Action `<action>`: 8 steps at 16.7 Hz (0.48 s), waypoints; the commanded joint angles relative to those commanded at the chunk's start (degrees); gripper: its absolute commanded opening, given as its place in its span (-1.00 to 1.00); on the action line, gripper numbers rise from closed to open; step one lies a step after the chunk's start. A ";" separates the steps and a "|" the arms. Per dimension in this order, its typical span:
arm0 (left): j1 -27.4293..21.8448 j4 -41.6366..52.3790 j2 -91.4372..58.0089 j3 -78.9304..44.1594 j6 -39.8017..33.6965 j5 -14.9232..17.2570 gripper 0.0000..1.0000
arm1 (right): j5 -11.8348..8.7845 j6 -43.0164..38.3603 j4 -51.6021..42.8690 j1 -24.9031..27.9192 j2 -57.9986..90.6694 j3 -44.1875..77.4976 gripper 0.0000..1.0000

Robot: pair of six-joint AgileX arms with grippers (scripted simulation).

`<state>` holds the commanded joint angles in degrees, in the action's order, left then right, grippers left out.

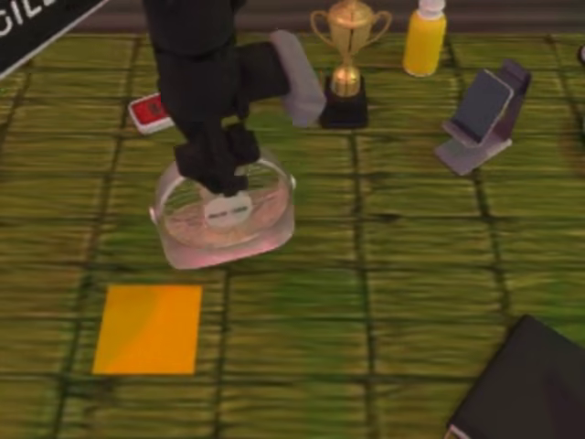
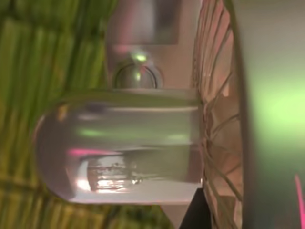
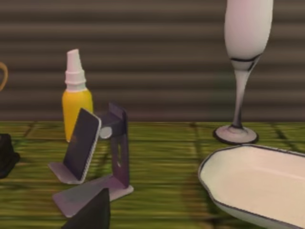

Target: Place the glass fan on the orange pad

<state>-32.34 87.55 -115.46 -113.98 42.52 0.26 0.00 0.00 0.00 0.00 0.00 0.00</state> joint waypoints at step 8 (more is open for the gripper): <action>6.51 -7.98 21.03 30.68 18.96 0.02 -1.00 | 0.00 0.00 0.00 0.00 0.00 0.00 1.00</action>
<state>-25.83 79.56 -94.43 -83.30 61.48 0.28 0.00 0.00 0.00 0.00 0.00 0.00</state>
